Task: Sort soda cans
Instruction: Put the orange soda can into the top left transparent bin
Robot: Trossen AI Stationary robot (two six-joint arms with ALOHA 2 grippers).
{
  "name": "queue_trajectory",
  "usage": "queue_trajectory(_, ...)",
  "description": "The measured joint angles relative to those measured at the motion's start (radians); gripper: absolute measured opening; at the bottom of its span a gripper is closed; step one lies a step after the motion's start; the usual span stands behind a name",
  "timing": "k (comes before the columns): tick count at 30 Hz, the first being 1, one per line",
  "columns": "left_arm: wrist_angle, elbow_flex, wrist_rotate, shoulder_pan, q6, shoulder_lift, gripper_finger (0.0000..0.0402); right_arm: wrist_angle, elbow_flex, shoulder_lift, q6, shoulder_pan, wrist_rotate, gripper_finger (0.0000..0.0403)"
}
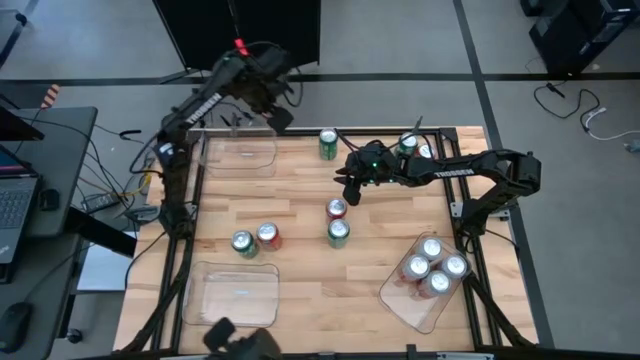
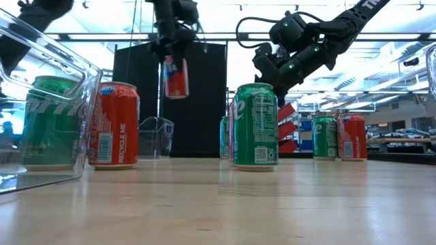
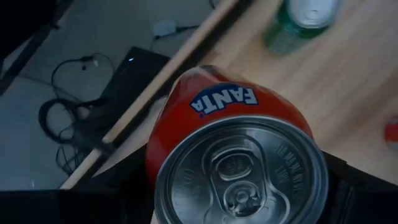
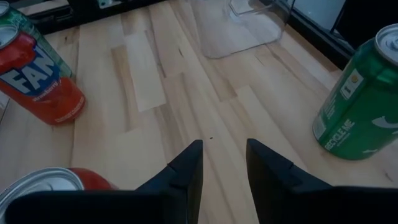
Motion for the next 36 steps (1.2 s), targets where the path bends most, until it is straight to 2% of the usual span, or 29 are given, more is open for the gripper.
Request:
queue_trajectory(3,-0.005,-0.092,-0.003,0.042,-0.02,-0.06,0.0289,-0.003,0.0,0.0,0.003,0.0,0.0,0.0109)
queue_trajectory(8,0.024,-0.333,-0.006,0.1,-0.02,-0.19,0.0289,-0.002,0.0,0.0,0.003,0.0,0.0,0.0109)
queue_trajectory(15,0.202,-0.698,0.045,0.189,-0.027,-0.378,0.0289,0.007,0.0,0.0,0.003,0.0,-0.006,0.0109)
queue_trajectory(21,0.311,-0.939,0.055,0.281,-0.036,-0.449,0.0289,0.033,0.0,0.0,0.001,0.0,-0.007,0.0109)
queue_trajectory(27,0.427,-1.057,0.057,0.35,-0.023,-0.439,0.0289,0.041,0.0,0.0,-0.005,0.0,-0.007,0.0109)
queue_trajectory(33,0.551,-1.067,0.064,0.41,-0.002,-0.422,0.0289,0.04,0.0,0.0,-0.005,0.001,-0.007,0.0105)
queue_trajectory(36,0.546,-1.067,0.062,0.43,-0.003,-0.406,0.0289,0.04,0.0,0.0,-0.004,0.003,-0.007,0.0106)
